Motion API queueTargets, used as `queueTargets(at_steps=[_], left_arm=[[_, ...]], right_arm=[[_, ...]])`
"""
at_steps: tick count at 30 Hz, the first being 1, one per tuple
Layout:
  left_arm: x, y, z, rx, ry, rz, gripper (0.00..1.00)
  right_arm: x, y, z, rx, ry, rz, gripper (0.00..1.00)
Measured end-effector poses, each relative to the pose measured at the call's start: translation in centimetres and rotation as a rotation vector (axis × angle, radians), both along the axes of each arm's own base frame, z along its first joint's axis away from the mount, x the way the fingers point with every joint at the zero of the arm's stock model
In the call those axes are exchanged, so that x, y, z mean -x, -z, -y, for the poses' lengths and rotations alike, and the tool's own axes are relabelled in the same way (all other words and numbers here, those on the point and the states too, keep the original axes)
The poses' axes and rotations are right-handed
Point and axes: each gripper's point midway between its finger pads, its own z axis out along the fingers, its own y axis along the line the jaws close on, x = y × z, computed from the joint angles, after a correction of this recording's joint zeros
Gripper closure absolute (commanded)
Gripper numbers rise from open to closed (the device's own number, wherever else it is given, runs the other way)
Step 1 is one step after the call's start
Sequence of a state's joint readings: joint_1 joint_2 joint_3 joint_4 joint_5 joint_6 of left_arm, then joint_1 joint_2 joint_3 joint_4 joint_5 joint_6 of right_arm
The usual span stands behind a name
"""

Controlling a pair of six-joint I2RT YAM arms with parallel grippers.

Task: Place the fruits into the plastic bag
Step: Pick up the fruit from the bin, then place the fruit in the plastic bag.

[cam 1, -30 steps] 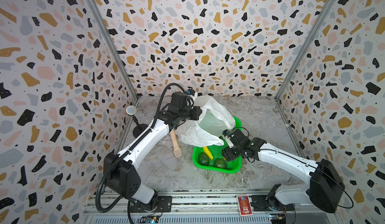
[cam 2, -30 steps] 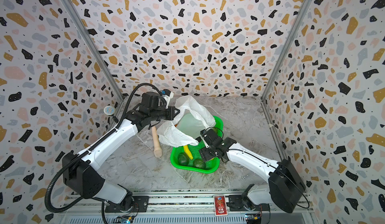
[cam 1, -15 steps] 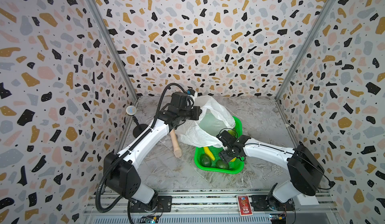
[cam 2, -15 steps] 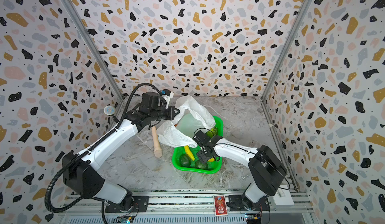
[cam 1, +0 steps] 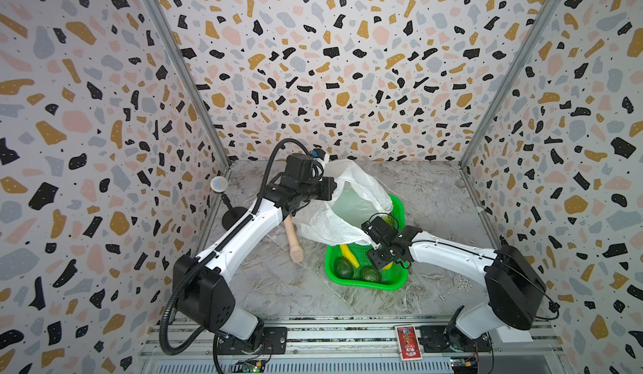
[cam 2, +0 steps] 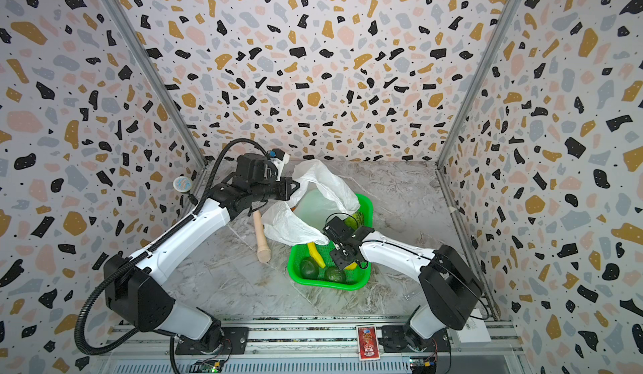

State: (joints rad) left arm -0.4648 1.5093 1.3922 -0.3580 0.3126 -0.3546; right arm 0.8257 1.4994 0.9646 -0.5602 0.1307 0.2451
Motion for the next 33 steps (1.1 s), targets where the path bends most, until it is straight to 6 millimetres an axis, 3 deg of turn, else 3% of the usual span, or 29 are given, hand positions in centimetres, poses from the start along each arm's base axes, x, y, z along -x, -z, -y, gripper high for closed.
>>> queueTargets(at_steps=[5,15,19,21,23,26,33], left_arm=[[0.0,0.0,0.0,0.0,0.0,0.0,1.0],[0.0,-0.1,0.0,-0.001,0.001,0.003,1.0],[0.1,-0.2,0.0,0.001,0.001,0.006,1.0],[0.1,-0.3,-0.1,0.002,0.001,0.008,1.0],[0.1,-0.4,-0.1,0.002,0.001,0.009,1.0],[0.2,-0.4,-0.1,0.003,0.001,0.011,1.0],[0.3,-1.0,-0.3,0.005,-0.006,0.025,1.0]], right_arm=[[-0.8,-5.8,-0.6,-0.15,0.011,0.144,0.57],[-2.9,-18.1,1.4,-0.389,0.116,0.449,0.58],[-3.8,-23.4,0.5,-0.514,0.111,0.571,0.57],[-4.2,-25.0,-0.6,-0.571,0.089,0.598,0.57],[-4.8,-25.9,-2.1,-0.618,0.059,0.6,0.57],[-5.5,-25.4,-4.9,-0.665,0.009,0.559,0.57],[-5.6,-20.4,-10.3,-0.714,-0.086,0.365,0.56]])
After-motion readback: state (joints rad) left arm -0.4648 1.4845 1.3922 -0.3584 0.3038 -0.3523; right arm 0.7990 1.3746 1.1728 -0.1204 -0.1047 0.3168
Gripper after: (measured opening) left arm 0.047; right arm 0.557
